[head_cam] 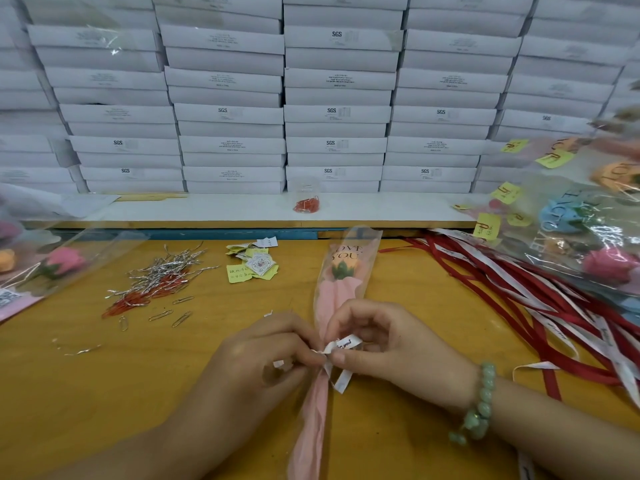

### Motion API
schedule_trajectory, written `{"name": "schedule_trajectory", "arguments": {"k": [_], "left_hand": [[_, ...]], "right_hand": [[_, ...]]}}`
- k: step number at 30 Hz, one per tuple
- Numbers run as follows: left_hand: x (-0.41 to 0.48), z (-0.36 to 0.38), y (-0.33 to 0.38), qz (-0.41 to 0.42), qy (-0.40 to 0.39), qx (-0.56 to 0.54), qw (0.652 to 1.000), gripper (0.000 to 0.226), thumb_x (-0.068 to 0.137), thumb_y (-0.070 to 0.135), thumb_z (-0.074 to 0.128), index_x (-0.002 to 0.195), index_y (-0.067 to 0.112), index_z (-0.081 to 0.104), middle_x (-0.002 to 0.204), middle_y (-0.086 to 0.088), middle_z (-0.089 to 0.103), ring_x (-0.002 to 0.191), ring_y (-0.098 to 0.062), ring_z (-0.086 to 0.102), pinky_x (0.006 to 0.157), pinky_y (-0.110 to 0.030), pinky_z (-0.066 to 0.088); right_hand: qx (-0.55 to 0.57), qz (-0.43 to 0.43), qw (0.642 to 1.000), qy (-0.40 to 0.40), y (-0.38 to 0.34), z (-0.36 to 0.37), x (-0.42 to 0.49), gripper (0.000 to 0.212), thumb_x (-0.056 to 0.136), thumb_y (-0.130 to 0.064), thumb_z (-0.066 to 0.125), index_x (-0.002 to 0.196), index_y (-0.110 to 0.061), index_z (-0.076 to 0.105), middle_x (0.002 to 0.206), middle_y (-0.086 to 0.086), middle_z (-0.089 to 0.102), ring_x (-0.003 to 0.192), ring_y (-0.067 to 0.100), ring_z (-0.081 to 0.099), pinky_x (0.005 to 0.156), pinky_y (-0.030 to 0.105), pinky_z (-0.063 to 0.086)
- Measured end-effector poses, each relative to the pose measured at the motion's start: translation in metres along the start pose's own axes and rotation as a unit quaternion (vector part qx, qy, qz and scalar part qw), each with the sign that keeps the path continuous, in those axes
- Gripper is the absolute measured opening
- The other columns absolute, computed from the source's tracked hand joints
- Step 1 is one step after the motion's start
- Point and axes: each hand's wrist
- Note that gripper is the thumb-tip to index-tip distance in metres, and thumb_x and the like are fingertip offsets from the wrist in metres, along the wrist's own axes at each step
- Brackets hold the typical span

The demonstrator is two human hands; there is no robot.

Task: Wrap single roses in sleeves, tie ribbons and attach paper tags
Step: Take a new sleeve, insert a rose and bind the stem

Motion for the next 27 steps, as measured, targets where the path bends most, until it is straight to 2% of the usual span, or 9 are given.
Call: {"name": "schedule_trajectory", "arguments": {"k": [3, 7, 9, 13, 16, 20, 24, 27], "left_hand": [[0.001, 0.0, -0.002, -0.016, 0.007, -0.014, 1.0, 0.008, 0.077, 0.007, 0.069, 0.073, 0.013, 0.074, 0.089, 0.012, 0.066, 0.083, -0.005, 0.065, 0.068, -0.023, 0.051], [0.001, 0.001, -0.003, -0.014, 0.002, -0.019, 1.0, 0.01, 0.075, 0.003, 0.072, 0.072, 0.013, 0.073, 0.09, 0.012, 0.066, 0.082, -0.006, 0.065, 0.067, -0.025, 0.052], [0.001, 0.001, -0.004, -0.012, -0.003, -0.018, 1.0, 0.013, 0.075, 0.002, 0.074, 0.073, 0.015, 0.074, 0.092, 0.012, 0.066, 0.083, -0.005, 0.066, 0.068, -0.026, 0.052], [0.002, 0.0, -0.005, -0.038, -0.006, -0.044, 0.998, 0.024, 0.072, -0.006, 0.079, 0.071, 0.018, 0.075, 0.093, 0.013, 0.067, 0.085, -0.007, 0.066, 0.07, -0.022, 0.051], [0.005, 0.0, -0.006, -0.075, -0.001, -0.077, 0.994, 0.016, 0.072, 0.006, 0.078, 0.067, 0.02, 0.076, 0.096, 0.015, 0.066, 0.088, -0.005, 0.066, 0.072, -0.013, 0.047], [0.006, -0.002, -0.007, -0.131, -0.017, -0.115, 0.985, 0.004, 0.069, 0.021, 0.077, 0.066, 0.023, 0.078, 0.098, 0.02, 0.066, 0.097, -0.004, 0.063, 0.077, -0.01, 0.045], [0.005, -0.003, -0.011, -0.147, -0.035, -0.131, 0.98, 0.003, 0.066, 0.032, 0.076, 0.066, 0.029, 0.077, 0.096, 0.017, 0.064, 0.095, -0.008, 0.063, 0.078, -0.013, 0.045], [0.003, -0.005, -0.017, -0.154, -0.052, -0.14, 0.977, 0.001, 0.066, 0.033, 0.078, 0.067, 0.033, 0.077, 0.094, 0.014, 0.063, 0.092, -0.013, 0.063, 0.078, -0.014, 0.045]], "right_hand": [[0.054, 0.02, 0.998, 0.004, -0.002, -0.002, 0.001, 0.006, 0.086, -0.009, 0.069, 0.09, -0.005, 0.069, 0.084, -0.002, 0.07, 0.075, 0.004, 0.064, 0.069, 0.016, 0.05], [0.104, 0.038, 0.994, 0.016, 0.0, -0.004, 0.003, 0.017, 0.091, -0.014, 0.061, 0.087, -0.004, 0.074, 0.089, 0.016, 0.071, 0.074, 0.01, 0.062, 0.064, 0.018, 0.05], [0.091, 0.039, 0.995, 0.02, 0.003, -0.006, 0.003, 0.006, 0.084, -0.006, 0.068, 0.085, -0.007, 0.074, 0.085, 0.008, 0.073, 0.073, 0.009, 0.065, 0.063, 0.016, 0.05], [0.088, 0.048, 0.995, 0.014, 0.003, -0.009, 0.004, 0.015, 0.076, 0.004, 0.075, 0.086, -0.007, 0.069, 0.084, 0.003, 0.074, 0.076, 0.011, 0.07, 0.064, 0.014, 0.05], [0.07, 0.056, 0.996, 0.018, 0.002, -0.018, 0.008, 0.018, 0.076, 0.003, 0.075, 0.087, -0.007, 0.067, 0.085, 0.003, 0.073, 0.076, 0.013, 0.069, 0.065, 0.016, 0.051], [0.045, 0.08, 0.996, -0.019, 0.002, -0.032, 0.01, 0.018, 0.076, 0.0, 0.075, 0.085, -0.013, 0.068, 0.089, 0.003, 0.073, 0.076, 0.014, 0.068, 0.065, 0.02, 0.052], [0.042, 0.094, 0.993, -0.06, 0.005, -0.043, 0.011, 0.02, 0.077, -0.003, 0.076, 0.08, -0.022, 0.068, 0.092, 0.001, 0.071, 0.069, 0.008, 0.065, 0.052, 0.016, 0.048], [0.051, 0.099, 0.99, -0.092, 0.009, -0.05, 0.011, 0.021, 0.078, -0.001, 0.074, 0.079, -0.021, 0.066, 0.088, -0.001, 0.069, 0.064, 0.004, 0.062, 0.047, 0.013, 0.045]]}}
Point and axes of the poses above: each hand's wrist, its own x-axis towards the middle knuckle, its own z-axis out of the palm, y = z × x
